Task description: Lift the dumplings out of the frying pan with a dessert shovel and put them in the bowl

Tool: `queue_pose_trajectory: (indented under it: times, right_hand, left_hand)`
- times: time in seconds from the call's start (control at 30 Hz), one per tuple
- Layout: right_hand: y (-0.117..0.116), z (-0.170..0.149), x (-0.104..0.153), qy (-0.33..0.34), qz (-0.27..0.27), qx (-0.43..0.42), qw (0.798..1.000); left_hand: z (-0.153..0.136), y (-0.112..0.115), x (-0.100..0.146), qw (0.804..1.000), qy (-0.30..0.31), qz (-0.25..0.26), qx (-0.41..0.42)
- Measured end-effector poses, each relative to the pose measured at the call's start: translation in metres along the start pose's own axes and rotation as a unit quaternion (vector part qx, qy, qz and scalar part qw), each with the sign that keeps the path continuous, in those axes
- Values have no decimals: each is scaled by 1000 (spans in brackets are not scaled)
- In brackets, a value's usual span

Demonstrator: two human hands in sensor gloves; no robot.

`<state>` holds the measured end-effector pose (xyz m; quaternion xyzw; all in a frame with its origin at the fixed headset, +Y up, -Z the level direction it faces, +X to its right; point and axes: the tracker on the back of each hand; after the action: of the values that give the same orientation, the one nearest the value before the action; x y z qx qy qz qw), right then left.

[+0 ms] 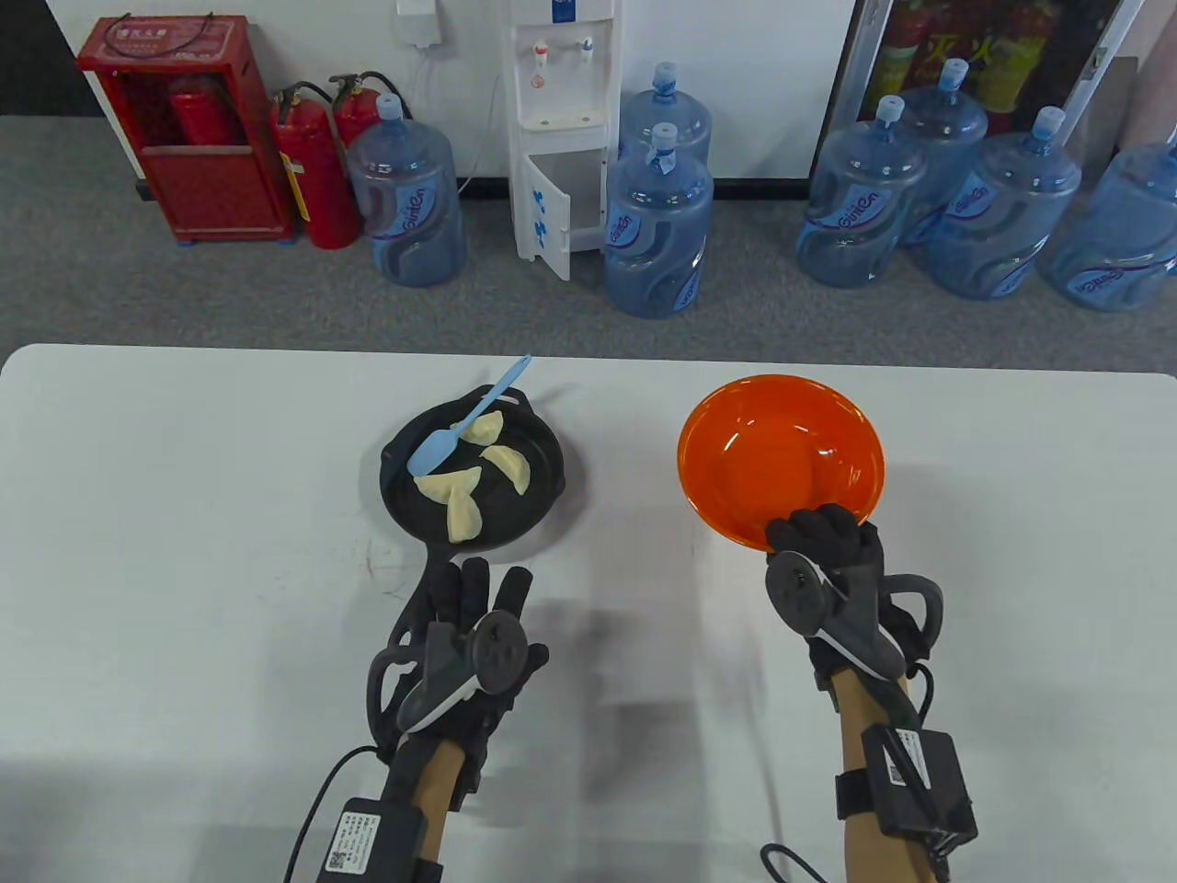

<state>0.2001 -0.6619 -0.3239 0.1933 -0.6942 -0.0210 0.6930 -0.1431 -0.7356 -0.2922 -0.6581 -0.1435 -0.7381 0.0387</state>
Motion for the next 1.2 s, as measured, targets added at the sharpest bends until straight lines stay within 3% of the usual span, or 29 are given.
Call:
queue_pose_trajectory:
  times: [0.57, 0.9, 1.2]
  right_hand:
    - [-32, -46, 26, -42, 38, 37, 998]
    - [-62, -67, 46, -87, 71, 16, 994]
    - [-73, -74, 55, -101, 86, 0, 991]
  left_hand:
    - [0, 2, -1, 1000, -2, 1, -2]
    - [1, 2, -1, 1000, -3, 2, -12]
    - [1, 2, -1, 1000, -5, 3, -20]
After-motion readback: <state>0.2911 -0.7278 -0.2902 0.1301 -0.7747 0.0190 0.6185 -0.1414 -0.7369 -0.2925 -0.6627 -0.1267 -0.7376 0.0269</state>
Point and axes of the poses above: the tracker on the back of each hand, its own z axis roughly to the thumb side, its own x axis roughly from the fingertips to the wrist, y = z × x, and after that the axes turned 10 degrees about x, right-handed
